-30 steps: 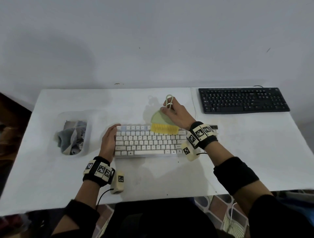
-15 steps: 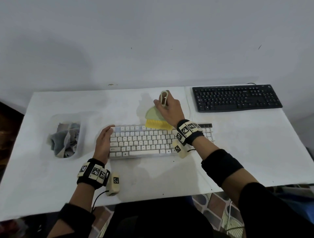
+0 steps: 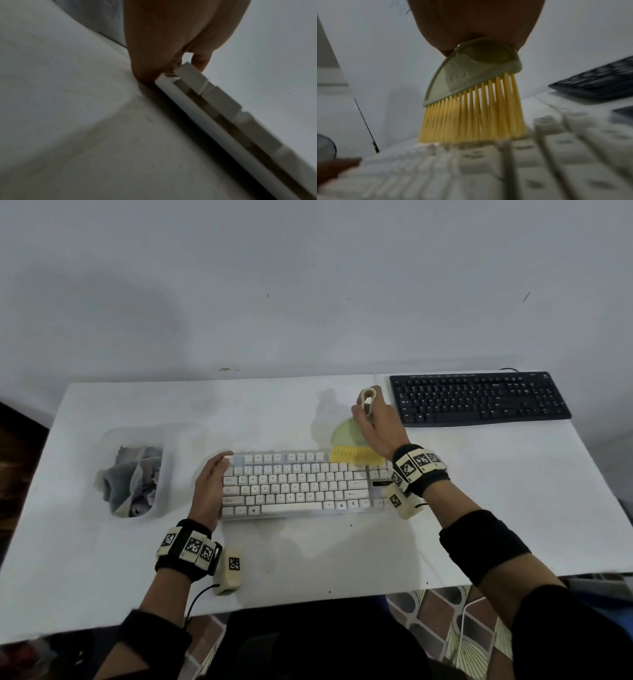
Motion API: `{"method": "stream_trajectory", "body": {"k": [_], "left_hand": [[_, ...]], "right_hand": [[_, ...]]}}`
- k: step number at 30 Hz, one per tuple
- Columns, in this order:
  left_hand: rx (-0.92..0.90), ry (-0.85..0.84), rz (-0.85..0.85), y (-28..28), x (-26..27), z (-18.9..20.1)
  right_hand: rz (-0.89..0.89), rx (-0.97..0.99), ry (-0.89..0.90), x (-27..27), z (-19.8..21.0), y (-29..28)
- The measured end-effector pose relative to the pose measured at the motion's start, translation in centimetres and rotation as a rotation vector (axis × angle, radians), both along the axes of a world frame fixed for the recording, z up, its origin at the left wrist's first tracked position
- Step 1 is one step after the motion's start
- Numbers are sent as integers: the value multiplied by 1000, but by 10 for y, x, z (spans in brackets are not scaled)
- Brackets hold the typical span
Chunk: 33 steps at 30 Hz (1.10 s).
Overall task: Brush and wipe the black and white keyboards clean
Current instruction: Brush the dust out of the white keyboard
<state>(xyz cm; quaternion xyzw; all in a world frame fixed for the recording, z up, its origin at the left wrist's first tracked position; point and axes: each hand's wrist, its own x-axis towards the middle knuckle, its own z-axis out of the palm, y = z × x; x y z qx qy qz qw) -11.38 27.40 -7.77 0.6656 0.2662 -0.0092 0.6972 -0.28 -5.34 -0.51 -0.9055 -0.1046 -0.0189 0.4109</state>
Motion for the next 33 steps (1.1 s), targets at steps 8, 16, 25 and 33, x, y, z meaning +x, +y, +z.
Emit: {"method": "stream_trajectory", "body": {"k": [8, 16, 25, 33], "left_hand": [[-43, 11, -3, 1, 0, -1], [-35, -8, -9, 2, 0, -5], [-15, -5, -15, 4, 1, -8], [-3, -23, -12, 4, 0, -7]], "right_hand": [[91, -7, -17, -3, 2, 21], [-41, -105, -17, 0, -5, -37], [-63, -74, 10, 1, -1, -43], [-107, -136, -10, 3, 4, -63]]}}
